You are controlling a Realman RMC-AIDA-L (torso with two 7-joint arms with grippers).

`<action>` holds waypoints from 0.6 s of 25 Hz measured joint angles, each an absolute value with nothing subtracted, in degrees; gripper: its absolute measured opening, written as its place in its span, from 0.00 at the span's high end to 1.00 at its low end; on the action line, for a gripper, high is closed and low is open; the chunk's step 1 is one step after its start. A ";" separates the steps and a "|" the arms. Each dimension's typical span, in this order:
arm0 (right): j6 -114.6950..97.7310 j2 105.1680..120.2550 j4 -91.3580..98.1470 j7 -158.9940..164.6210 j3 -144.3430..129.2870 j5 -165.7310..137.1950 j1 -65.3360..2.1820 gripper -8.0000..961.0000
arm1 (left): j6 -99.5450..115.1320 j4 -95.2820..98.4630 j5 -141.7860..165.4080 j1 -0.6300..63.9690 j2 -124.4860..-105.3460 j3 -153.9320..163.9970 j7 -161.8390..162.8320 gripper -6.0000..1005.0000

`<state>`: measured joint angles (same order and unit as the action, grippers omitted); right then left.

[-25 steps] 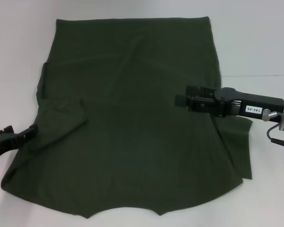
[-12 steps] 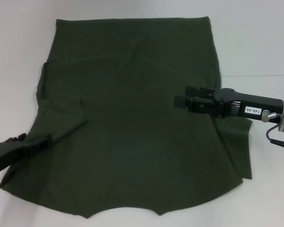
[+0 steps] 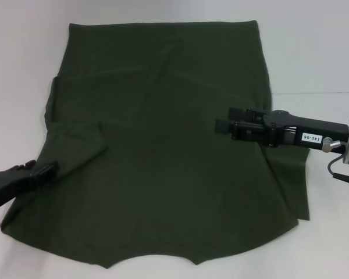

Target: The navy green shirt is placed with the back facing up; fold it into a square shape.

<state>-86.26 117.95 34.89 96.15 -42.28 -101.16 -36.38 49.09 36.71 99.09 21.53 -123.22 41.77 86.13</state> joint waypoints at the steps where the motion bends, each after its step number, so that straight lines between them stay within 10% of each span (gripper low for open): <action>1: -86.27 117.95 34.89 96.15 -42.27 -101.16 -36.38 0.10 | 49.15 36.84 99.06 21.53 -123.23 41.74 86.14 0.19; 15: -86.32 118.03 34.88 96.15 -42.28 -101.04 -36.30 0.10 | 48.94 37.03 99.15 21.73 -123.04 42.10 86.45 0.84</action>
